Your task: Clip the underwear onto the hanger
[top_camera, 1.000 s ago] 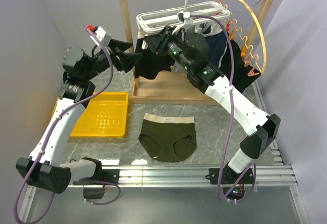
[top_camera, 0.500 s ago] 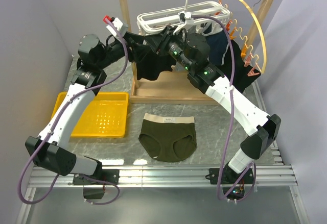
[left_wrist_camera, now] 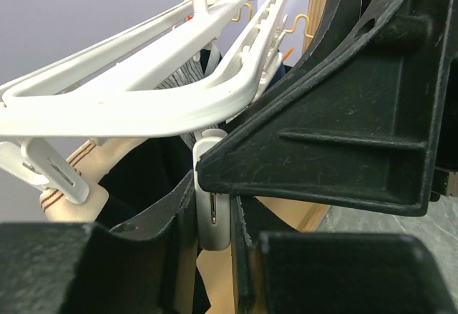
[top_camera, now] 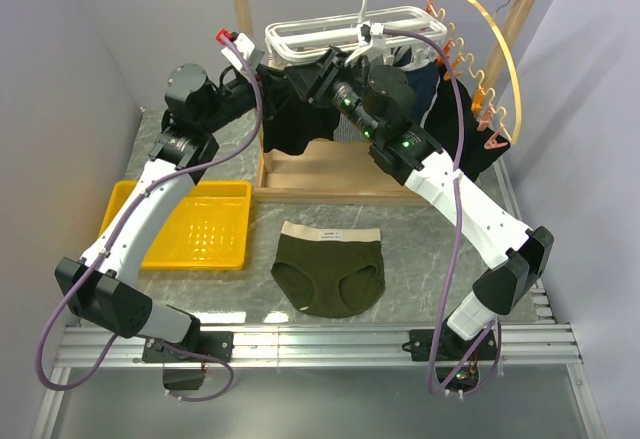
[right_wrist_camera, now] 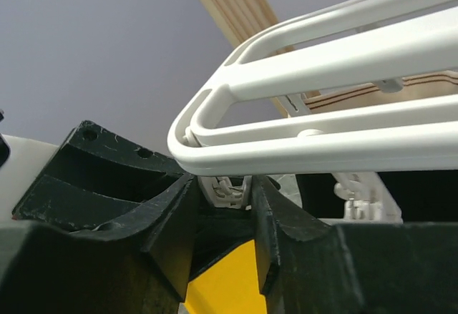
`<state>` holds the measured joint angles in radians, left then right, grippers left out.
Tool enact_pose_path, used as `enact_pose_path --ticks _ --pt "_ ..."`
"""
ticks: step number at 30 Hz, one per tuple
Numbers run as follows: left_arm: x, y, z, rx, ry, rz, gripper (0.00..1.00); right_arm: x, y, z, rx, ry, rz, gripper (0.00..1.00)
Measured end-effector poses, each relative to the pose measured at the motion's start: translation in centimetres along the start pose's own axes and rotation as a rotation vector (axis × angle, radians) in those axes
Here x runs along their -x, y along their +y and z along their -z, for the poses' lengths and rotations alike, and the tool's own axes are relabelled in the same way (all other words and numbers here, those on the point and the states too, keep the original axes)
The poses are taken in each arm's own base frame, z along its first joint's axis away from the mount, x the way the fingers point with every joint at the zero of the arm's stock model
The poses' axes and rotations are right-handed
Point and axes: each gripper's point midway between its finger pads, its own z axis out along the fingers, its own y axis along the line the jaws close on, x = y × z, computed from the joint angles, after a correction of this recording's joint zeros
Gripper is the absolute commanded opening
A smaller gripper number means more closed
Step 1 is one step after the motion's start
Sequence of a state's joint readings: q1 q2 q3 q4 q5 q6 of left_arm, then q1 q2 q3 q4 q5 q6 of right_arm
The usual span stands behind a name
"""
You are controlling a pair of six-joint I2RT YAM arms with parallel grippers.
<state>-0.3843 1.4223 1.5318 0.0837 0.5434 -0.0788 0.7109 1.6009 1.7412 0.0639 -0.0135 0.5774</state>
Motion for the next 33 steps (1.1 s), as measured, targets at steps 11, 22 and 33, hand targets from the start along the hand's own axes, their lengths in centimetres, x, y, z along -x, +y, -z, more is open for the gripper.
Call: enact_pose_path --ticks 11,22,33 --pt "-0.3 -0.2 -0.4 0.027 0.009 -0.008 0.06 0.3 -0.6 0.0 -0.058 -0.014 -0.079 0.44" --pt "-0.7 -0.3 -0.3 0.039 0.031 -0.019 0.67 0.1 -1.0 -0.1 -0.076 -0.015 -0.068 0.00" --pt "1.9 2.4 9.2 0.070 0.030 0.075 0.82 -0.1 -0.8 0.0 -0.053 0.001 -0.022 0.00"
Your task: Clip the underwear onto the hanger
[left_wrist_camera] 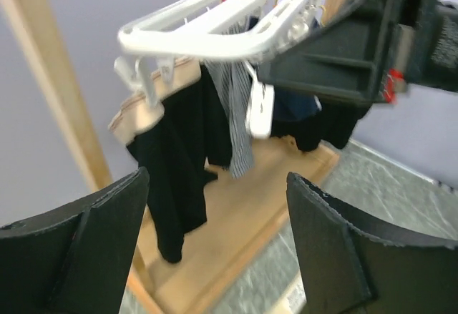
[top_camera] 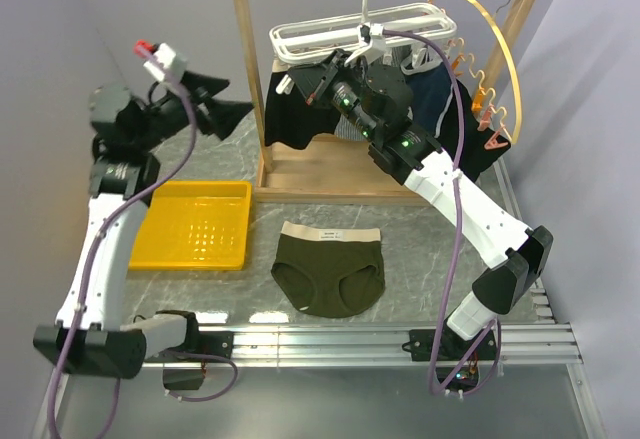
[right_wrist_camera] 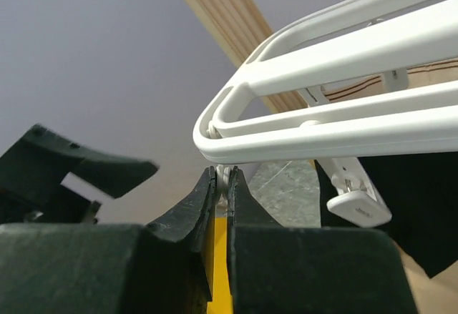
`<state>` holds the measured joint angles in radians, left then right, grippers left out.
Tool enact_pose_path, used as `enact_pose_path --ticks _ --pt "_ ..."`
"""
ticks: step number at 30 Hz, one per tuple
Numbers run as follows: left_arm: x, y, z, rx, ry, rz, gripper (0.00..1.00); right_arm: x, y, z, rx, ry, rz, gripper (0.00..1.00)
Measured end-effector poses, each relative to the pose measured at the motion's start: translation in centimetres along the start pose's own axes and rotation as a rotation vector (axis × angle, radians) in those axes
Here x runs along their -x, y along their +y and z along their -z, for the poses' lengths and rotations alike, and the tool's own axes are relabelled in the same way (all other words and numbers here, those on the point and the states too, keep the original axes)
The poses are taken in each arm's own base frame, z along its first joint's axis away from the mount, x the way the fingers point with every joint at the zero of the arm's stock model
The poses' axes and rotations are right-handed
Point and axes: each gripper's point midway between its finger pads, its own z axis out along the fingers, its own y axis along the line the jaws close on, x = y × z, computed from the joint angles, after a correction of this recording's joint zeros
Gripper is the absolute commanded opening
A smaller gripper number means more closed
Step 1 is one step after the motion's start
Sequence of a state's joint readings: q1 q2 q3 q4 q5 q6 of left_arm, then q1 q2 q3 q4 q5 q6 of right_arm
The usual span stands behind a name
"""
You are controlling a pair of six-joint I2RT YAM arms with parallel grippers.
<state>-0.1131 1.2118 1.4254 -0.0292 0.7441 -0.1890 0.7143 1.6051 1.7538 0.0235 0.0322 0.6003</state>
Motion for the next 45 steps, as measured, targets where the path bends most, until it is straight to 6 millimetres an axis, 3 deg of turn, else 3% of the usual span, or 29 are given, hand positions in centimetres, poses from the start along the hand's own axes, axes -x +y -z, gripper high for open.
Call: enact_pose_path --ticks 3,6,8,12,16,19,21,26,29,34,45 --pt "-0.9 -0.5 2.7 -0.020 0.040 0.026 0.76 0.0 -0.1 0.0 0.006 -0.001 0.018 0.00" --pt "-4.0 -1.3 4.3 -0.044 0.128 0.064 0.71 -0.1 -0.1 0.0 0.015 0.003 0.035 0.00" --pt "-7.6 -1.5 5.0 -0.046 0.209 0.104 0.70 -0.1 -0.1 0.0 0.018 0.005 0.046 0.00" --pt "-16.6 -1.8 6.8 -0.029 0.395 0.232 0.68 -0.1 0.0 0.0 0.028 0.007 0.060 0.00" --pt "-24.4 -5.1 7.8 -0.060 0.583 0.322 0.67 -0.2 0.1 0.0 0.037 0.013 0.065 0.00" --pt "-27.8 -7.6 7.6 -0.083 0.676 0.349 0.68 -0.3 0.2 0.0 0.040 0.016 0.064 0.00" --pt "-30.0 -8.3 7.3 -0.053 0.730 0.382 0.69 -0.3 0.2 0.0 0.041 0.017 0.064 0.00" --pt "-34.9 -6.5 6.8 0.122 0.841 0.485 0.83 -0.3 0.3 0.0 0.043 0.018 0.063 0.00" --pt "-37.2 -5.5 6.7 0.216 0.885 0.540 0.89 -0.3 0.3 0.0 0.043 0.019 0.060 0.00" --pt "-39.6 -5.4 6.6 0.321 0.941 0.564 0.88 -0.3 0.3 0.0 0.044 0.019 0.060 0.00" --pt "-39.5 -8.7 4.1 0.469 0.940 0.523 0.87 -0.4 0.2 0.1 0.044 0.022 0.060 0.00"
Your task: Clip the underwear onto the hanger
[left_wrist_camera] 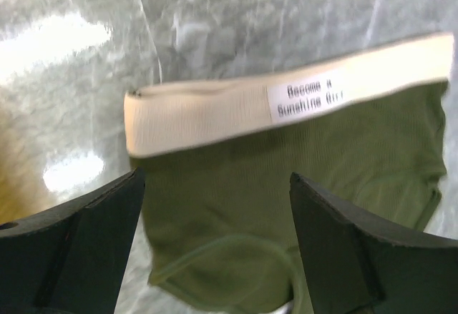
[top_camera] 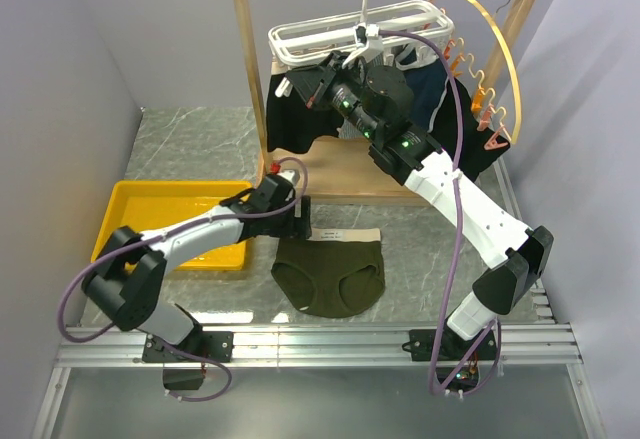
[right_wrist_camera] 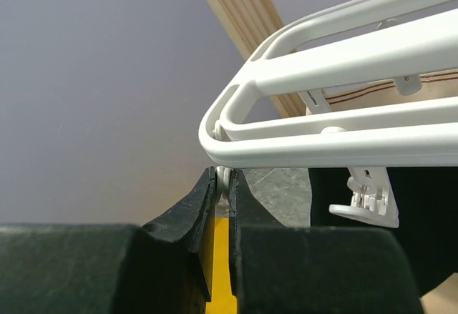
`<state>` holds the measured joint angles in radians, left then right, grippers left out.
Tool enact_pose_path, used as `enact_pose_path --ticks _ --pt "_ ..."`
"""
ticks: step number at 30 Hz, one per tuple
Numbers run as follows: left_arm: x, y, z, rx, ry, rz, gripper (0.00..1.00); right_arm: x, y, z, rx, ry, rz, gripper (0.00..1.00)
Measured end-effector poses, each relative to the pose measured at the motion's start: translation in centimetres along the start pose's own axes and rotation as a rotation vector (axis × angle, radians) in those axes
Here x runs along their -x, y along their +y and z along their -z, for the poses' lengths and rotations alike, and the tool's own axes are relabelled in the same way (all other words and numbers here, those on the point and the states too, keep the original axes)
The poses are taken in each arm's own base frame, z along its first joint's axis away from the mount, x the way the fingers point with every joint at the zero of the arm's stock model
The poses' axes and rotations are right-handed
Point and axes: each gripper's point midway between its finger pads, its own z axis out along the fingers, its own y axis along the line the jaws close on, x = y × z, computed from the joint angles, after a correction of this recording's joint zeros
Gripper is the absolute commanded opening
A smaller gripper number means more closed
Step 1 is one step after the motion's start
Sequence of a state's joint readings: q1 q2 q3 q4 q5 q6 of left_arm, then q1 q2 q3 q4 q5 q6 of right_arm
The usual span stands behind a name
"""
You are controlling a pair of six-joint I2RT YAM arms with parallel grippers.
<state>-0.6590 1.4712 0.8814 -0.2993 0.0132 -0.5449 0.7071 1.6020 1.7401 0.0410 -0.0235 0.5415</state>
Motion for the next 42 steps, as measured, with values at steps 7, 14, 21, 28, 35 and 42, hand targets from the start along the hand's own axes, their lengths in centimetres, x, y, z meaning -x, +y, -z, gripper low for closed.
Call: enact_pose_path --ticks 7,14,21,28,35,42 --pt "-0.5 0.7 -3.3 0.160 0.041 0.029 0.86 -0.1 -0.3 0.0 -0.004 0.003 -0.003 0.00" --pt "-1.7 1.5 -4.6 0.255 0.068 0.023 0.80 0.1 -0.6 0.0 -0.009 0.001 -0.006 0.00" --pt "-1.7 1.4 -5.1 0.285 0.063 0.008 0.44 0.4 -1.1 0.0 -0.013 -0.002 -0.011 0.00" --pt "-1.4 1.3 -5.4 0.287 0.063 -0.005 0.33 0.4 -1.4 0.0 -0.015 0.000 -0.014 0.00" --pt "-1.4 1.1 -5.0 0.284 0.062 -0.042 0.79 0.3 -1.4 0.0 -0.012 0.003 -0.014 0.00" --pt "-1.4 -0.5 -3.4 0.256 0.049 -0.077 0.77 0.3 -1.3 0.0 -0.010 0.004 -0.014 0.00"
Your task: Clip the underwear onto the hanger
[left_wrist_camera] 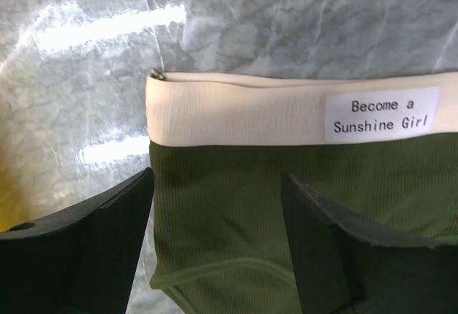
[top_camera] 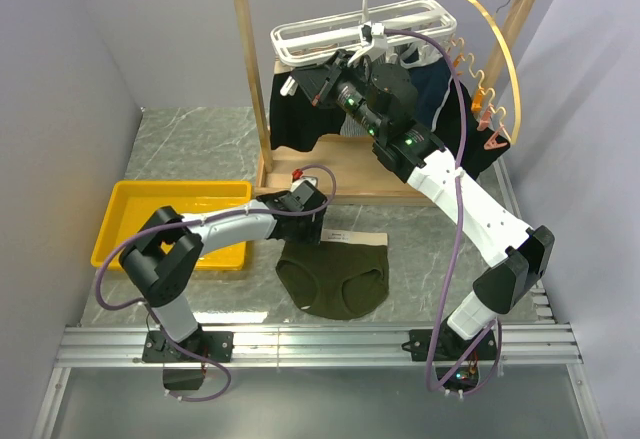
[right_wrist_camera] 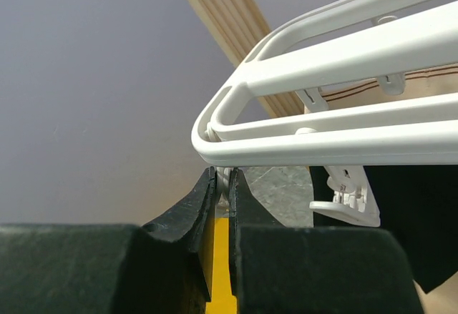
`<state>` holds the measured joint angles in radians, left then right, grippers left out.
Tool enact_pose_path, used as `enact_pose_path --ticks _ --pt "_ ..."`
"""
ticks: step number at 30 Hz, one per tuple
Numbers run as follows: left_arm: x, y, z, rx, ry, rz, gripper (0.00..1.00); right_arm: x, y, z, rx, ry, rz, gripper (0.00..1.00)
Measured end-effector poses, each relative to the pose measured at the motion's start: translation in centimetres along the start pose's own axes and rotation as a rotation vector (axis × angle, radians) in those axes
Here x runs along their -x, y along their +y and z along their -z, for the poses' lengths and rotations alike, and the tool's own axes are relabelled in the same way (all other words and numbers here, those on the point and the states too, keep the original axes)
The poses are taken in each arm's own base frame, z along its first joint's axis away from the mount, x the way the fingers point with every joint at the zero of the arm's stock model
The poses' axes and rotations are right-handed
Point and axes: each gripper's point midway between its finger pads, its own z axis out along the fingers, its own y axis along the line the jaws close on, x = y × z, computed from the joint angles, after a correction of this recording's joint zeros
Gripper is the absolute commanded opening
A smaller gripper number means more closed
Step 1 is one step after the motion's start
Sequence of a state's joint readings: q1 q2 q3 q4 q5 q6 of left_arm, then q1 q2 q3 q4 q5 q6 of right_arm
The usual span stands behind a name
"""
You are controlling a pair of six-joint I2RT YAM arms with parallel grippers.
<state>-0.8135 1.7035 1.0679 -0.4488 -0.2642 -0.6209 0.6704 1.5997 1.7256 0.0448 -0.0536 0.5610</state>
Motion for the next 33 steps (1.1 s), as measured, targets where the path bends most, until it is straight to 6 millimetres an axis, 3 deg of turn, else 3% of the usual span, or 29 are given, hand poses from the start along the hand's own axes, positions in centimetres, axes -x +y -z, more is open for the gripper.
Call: enact_pose_path --ticks 9,18,21,24,25,26,29,33 --pt "-0.8 -0.1 -0.9 0.021 0.032 -0.018 0.79 0.1 0.1 0.0 0.003 -0.003 0.000 0.00" --pt "-0.8 -0.5 -2.3 0.038 0.051 -0.031 0.66 -0.2 -0.4 -0.1 0.001 0.002 -0.002 0.00" --pt "-0.5 -0.7 -2.5 0.037 0.049 -0.033 0.55 -0.2 -0.5 -0.1 0.000 0.001 -0.004 0.00" --pt "-0.1 -1.0 -2.8 0.037 0.042 -0.032 0.32 -0.1 -0.5 -0.1 0.001 0.002 -0.005 0.00" --pt "0.1 -1.1 -2.9 0.036 0.036 -0.030 0.13 -0.2 -0.6 -0.1 0.000 0.003 -0.005 0.00" --pt "0.2 -1.1 -2.9 0.037 0.032 -0.028 0.07 -0.2 -0.6 -0.1 0.000 0.003 -0.005 0.00" --pt "0.4 -1.1 -2.9 0.036 0.025 -0.030 0.00 -0.3 -0.8 -0.1 -0.001 0.006 -0.005 0.00" --pt "0.3 -0.9 -2.6 0.028 0.009 -0.030 0.00 -0.8 -1.2 -0.1 -0.008 0.016 -0.006 0.00"
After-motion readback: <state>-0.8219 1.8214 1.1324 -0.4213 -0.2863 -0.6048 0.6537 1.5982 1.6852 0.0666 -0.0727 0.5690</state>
